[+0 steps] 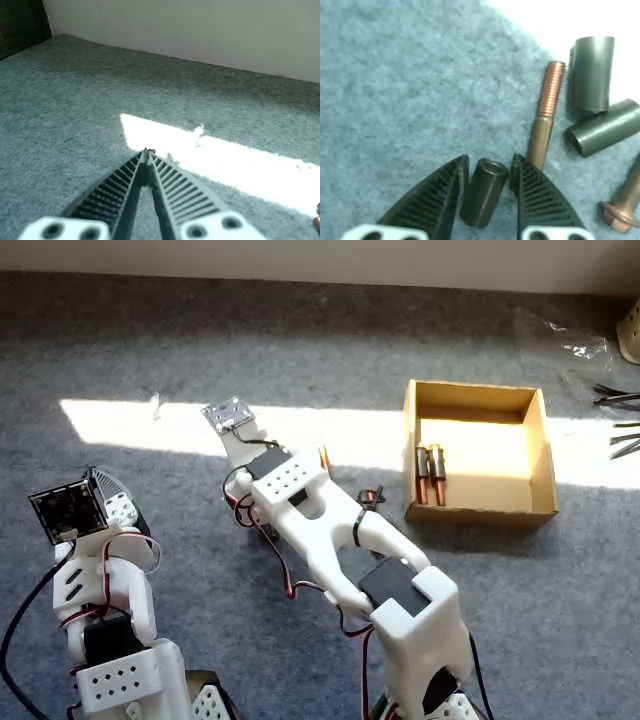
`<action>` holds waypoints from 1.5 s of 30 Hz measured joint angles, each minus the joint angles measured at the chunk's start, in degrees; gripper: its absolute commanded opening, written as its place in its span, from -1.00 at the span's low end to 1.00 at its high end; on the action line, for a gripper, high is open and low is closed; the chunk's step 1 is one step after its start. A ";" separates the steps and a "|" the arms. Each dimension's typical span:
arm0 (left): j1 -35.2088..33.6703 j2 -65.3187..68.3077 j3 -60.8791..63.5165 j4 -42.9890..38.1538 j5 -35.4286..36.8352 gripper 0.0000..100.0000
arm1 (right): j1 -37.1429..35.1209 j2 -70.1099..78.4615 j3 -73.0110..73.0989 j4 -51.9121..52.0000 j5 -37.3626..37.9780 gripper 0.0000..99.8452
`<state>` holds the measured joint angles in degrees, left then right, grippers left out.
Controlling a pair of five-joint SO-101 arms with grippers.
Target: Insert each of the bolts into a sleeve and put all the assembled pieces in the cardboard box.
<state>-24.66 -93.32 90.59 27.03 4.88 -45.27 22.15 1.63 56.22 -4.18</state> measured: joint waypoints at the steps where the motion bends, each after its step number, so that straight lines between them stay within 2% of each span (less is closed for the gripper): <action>1: 0.00 0.00 0.00 0.00 0.00 -0.97 | 0.00 0.00 0.00 0.00 0.00 -0.74; 13: 0.00 0.09 2.81 -1.23 0.00 -0.97 | 0.00 0.00 0.00 0.26 -2.99 -0.74; 23: 0.00 0.00 2.99 -1.41 0.00 -0.97 | -1.05 0.00 -0.09 2.02 -10.11 -0.74; 37: 0.00 0.00 2.99 -1.41 0.00 -0.97 | -1.76 2.90 -0.88 3.16 -14.86 -0.74; 45: 0.00 0.00 2.99 -1.41 0.00 -0.97 | -1.76 6.33 -6.95 8.79 -15.38 -0.76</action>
<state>-24.66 -93.32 93.58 25.63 4.88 -47.03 28.48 -5.32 65.01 -19.56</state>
